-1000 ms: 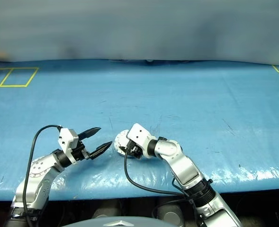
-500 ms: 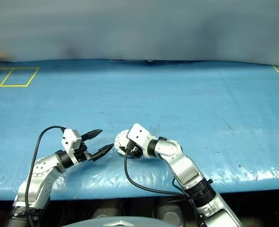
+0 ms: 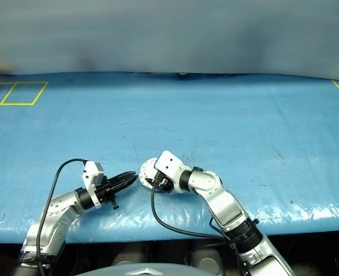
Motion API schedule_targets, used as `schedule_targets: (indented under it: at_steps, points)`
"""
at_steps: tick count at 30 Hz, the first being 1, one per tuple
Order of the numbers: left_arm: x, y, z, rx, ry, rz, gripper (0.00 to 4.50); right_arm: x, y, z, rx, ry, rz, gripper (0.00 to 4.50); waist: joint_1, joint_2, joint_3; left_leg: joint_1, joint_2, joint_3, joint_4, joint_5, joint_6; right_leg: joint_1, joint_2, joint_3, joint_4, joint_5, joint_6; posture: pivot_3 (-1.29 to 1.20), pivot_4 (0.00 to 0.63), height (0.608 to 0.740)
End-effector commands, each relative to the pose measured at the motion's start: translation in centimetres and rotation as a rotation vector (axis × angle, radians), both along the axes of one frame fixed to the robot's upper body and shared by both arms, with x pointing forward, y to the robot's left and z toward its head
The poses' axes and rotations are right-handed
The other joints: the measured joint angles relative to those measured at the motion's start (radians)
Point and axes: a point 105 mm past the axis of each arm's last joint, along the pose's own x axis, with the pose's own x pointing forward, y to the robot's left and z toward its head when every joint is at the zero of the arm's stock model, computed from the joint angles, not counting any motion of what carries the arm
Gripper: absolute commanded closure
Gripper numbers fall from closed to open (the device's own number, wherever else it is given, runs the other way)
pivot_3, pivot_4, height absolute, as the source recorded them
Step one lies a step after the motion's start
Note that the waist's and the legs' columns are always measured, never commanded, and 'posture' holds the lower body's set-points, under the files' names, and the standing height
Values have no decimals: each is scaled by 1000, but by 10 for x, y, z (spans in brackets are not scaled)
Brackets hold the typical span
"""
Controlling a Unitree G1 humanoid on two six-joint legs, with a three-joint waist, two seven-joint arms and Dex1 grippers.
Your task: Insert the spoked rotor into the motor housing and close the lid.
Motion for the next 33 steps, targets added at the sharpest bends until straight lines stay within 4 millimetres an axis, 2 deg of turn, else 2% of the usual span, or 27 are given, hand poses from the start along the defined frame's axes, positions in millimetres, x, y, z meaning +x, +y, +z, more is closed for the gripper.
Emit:
schedule_targets:
  at_steps: [1,10,21,27,33]
  points:
    - [0,-5,15,-14,-69,-22,4451,-2,-13,-26,-84,72,-41,1479,1,0,0,0,0,0,0,0,0,0,0,0,0,0,0,0,150,740]
    - [-2,-6,26,-27,-98,-33,4451,-2,-14,-28,-89,73,-36,1479,1,0,0,0,0,0,0,0,0,0,0,0,0,0,0,0,150,740]
    - [-7,-8,12,43,-91,-43,4451,-3,-12,-28,-88,71,-26,1479,1,0,0,0,0,0,0,0,0,0,0,0,-1,0,0,0,150,740]
    - [-3,-8,35,-27,-162,-33,4451,-4,-11,-28,-88,73,-23,1479,1,0,0,0,0,0,-1,0,0,0,0,0,-1,0,0,0,150,740]
    - [-5,-8,36,-6,-150,-47,4451,-3,-10,-29,-90,71,-17,1479,-1,0,0,0,0,0,-1,0,0,0,0,0,-1,0,0,0,150,740]
